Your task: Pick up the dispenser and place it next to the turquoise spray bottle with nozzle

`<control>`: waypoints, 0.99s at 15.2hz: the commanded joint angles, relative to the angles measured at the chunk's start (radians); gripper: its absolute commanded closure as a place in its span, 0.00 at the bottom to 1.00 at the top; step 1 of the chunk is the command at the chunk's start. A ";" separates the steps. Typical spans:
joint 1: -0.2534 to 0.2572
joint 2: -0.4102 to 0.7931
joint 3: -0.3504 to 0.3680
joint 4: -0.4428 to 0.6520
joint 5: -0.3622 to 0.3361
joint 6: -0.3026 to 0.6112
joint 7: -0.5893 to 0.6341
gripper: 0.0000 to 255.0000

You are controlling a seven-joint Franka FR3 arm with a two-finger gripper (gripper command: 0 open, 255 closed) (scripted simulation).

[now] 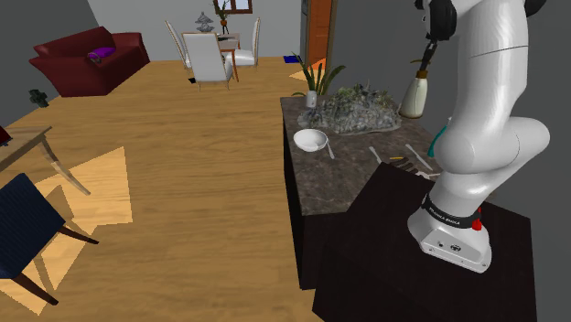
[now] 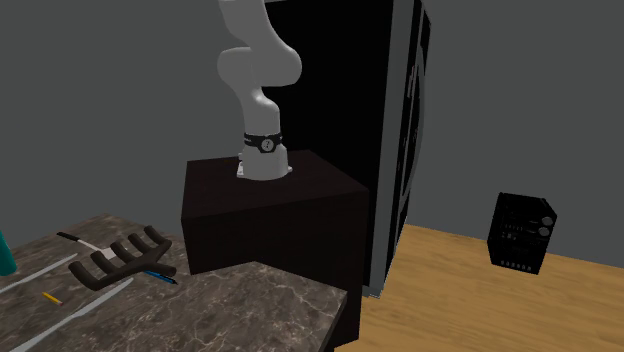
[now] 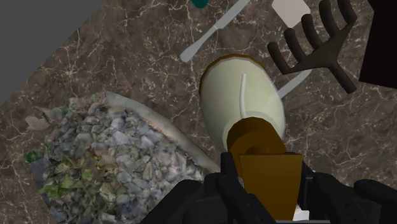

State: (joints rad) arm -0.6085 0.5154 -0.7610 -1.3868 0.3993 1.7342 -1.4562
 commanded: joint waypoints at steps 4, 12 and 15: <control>0.013 0.003 0.004 -0.068 0.007 0.068 -0.012 1.00; 0.017 0.028 0.017 -0.142 0.030 0.159 -0.032 1.00; 0.017 0.041 0.024 -0.165 0.041 0.191 -0.041 1.00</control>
State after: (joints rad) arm -0.5910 0.5521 -0.7392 -1.5469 0.4366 1.9157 -1.4942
